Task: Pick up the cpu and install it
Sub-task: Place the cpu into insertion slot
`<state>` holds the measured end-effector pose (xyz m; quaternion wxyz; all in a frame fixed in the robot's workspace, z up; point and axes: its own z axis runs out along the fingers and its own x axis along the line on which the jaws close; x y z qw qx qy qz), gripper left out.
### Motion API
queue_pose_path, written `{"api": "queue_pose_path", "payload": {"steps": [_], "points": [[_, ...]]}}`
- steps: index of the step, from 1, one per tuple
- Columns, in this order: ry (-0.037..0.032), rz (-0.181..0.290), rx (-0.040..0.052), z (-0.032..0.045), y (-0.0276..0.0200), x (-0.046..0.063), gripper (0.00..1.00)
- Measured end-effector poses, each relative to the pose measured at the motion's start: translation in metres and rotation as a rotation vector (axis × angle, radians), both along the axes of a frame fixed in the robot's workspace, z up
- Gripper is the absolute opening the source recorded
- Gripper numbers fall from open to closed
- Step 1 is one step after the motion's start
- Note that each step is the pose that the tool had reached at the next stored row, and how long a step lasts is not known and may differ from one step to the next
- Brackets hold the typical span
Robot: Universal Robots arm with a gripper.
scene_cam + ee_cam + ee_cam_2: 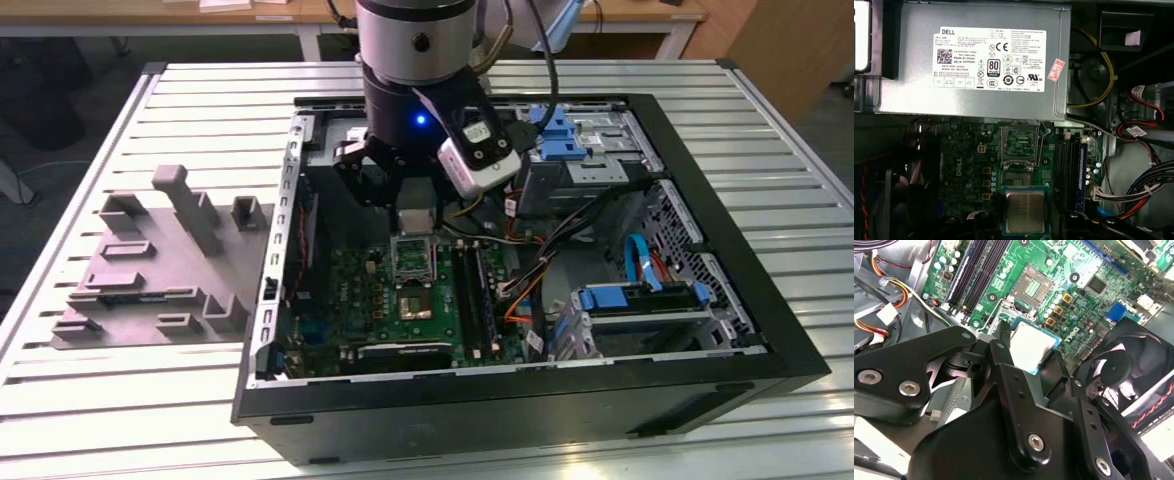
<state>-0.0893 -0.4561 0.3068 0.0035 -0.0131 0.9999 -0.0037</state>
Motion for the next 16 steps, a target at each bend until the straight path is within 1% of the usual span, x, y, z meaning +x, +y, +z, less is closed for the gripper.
{"api": "queue_pose_path", "payload": {"steps": [16], "points": [[0.0000, 0.000, 0.0001, -0.0287, -0.0004, 0.000, 0.47]]}}
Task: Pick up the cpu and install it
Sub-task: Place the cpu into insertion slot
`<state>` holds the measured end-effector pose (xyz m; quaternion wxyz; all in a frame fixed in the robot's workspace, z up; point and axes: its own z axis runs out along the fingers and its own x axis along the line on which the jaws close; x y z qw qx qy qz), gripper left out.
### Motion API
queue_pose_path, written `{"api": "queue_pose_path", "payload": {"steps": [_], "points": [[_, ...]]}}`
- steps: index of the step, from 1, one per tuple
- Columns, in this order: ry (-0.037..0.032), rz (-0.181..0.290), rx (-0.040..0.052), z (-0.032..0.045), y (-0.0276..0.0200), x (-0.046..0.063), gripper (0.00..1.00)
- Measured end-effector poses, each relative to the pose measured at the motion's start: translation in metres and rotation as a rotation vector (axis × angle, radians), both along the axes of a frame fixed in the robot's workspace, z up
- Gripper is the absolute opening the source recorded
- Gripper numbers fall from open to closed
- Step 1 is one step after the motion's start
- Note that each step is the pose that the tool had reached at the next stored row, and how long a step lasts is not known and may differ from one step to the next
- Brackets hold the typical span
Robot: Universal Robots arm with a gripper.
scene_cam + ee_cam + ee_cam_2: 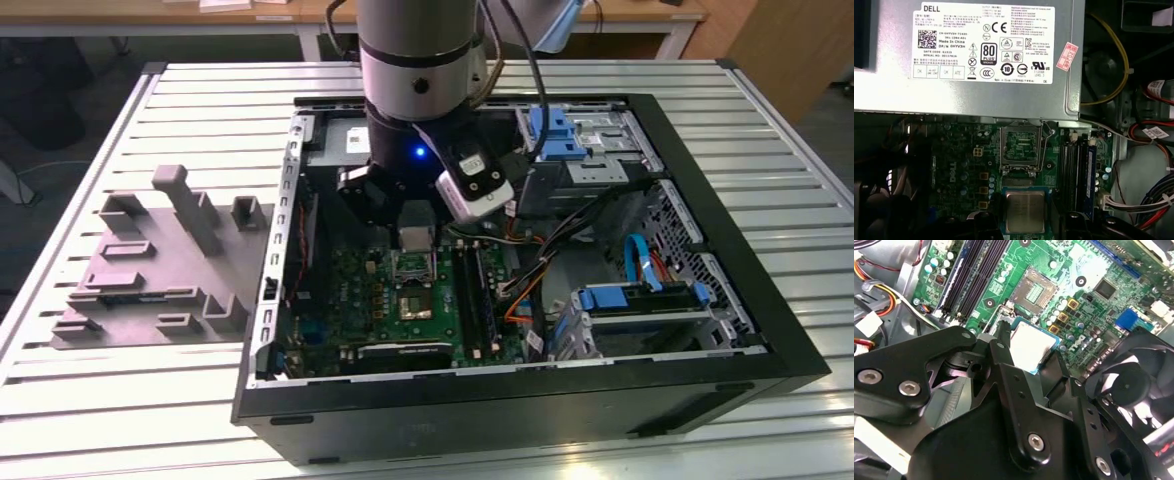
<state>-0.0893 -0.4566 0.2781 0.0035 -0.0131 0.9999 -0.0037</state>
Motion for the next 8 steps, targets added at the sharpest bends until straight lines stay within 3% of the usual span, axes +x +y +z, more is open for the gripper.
{"api": "queue_pose_path", "payload": {"steps": [8], "points": [[0.0001, 0.000, 0.0001, -0.0136, 0.0000, 0.000, 0.47]]}}
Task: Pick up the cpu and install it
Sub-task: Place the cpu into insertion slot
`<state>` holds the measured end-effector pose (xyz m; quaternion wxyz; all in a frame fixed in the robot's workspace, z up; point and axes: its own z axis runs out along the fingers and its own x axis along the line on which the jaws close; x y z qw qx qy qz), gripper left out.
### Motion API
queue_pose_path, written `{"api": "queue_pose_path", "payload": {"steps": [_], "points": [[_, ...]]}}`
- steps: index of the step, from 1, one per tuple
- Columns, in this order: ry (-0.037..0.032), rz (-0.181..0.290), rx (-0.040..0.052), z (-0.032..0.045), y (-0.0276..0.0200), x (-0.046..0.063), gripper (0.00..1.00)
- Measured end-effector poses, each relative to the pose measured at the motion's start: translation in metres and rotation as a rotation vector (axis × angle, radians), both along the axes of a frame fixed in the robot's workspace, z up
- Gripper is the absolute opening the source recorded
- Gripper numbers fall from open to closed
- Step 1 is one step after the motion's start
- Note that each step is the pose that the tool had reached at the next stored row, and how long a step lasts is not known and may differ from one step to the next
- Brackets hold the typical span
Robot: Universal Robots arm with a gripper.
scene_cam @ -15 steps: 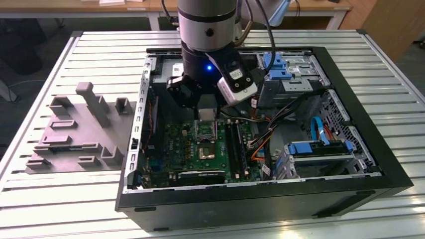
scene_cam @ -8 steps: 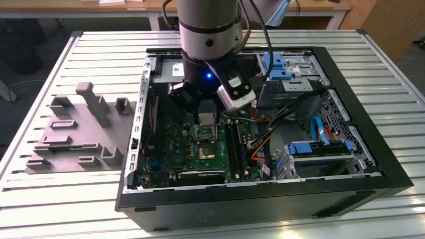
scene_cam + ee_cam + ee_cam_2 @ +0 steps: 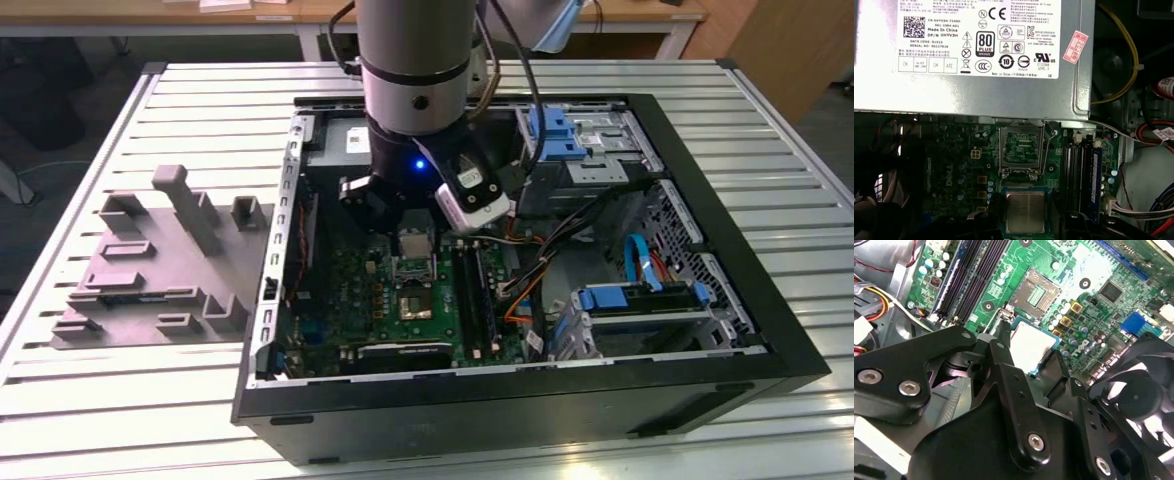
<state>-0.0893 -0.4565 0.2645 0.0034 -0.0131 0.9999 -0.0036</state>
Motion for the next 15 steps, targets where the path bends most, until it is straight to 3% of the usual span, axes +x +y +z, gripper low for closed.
{"api": "queue_pose_path", "payload": {"steps": [6, 10, 15], "points": [[0.0001, 0.000, -0.0001, -0.0005, 0.0000, 0.000, 0.47], [0.0006, 0.000, 0.0000, -0.0069, -0.0005, 0.000, 0.47], [0.0023, -0.001, 0.0000, -0.0161, -0.0065, 0.000, 0.47]]}}
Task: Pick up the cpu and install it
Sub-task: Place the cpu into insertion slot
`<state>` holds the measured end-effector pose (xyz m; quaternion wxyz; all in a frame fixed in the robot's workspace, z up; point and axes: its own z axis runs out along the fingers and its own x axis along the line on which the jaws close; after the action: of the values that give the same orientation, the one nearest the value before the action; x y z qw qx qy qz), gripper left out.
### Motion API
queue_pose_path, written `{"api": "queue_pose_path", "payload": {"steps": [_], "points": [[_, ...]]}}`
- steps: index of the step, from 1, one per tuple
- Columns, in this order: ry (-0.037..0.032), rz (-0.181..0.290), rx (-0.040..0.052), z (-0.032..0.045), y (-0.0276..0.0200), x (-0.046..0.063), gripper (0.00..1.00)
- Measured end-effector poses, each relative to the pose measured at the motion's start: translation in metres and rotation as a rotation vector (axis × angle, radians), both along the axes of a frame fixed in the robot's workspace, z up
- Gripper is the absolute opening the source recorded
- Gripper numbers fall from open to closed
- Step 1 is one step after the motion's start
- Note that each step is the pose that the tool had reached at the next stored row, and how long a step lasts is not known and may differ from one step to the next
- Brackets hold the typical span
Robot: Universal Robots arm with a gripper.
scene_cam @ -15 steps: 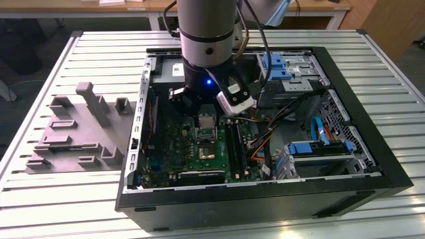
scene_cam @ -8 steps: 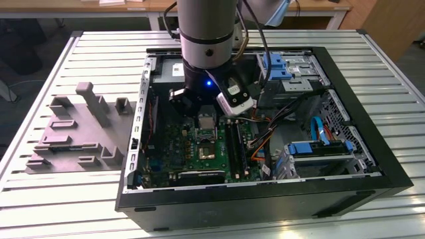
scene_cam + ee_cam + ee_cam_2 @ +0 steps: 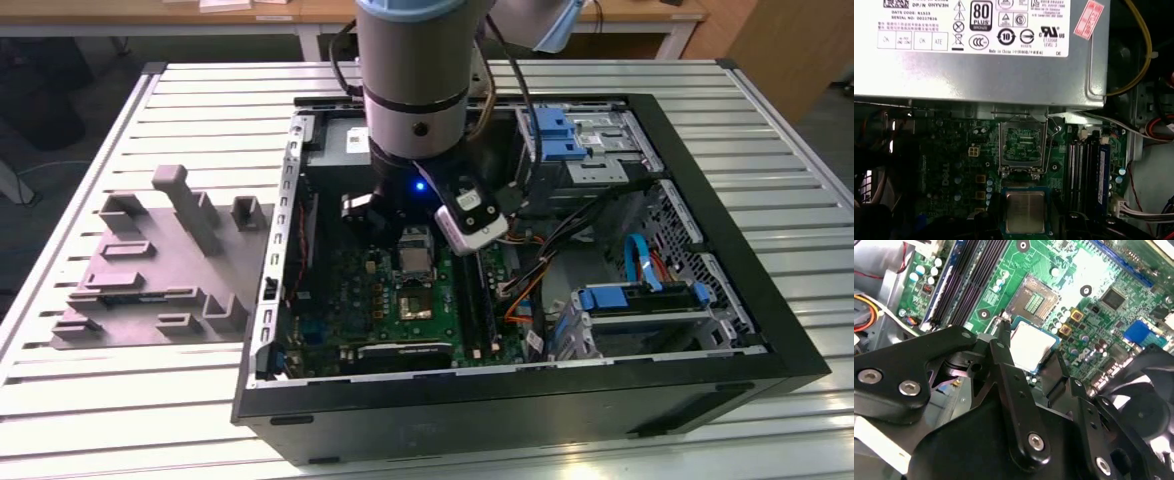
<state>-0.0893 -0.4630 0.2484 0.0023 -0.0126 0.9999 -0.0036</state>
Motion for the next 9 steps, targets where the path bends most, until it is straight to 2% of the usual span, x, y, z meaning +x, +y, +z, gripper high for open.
{"api": "queue_pose_path", "payload": {"steps": [6, 9], "points": [[0.0001, -0.005, -0.0001, -0.0107, -0.0013, 0.000, 0.47], [0.0001, -0.006, -0.0002, -0.0123, -0.0029, 0.000, 0.47]]}}
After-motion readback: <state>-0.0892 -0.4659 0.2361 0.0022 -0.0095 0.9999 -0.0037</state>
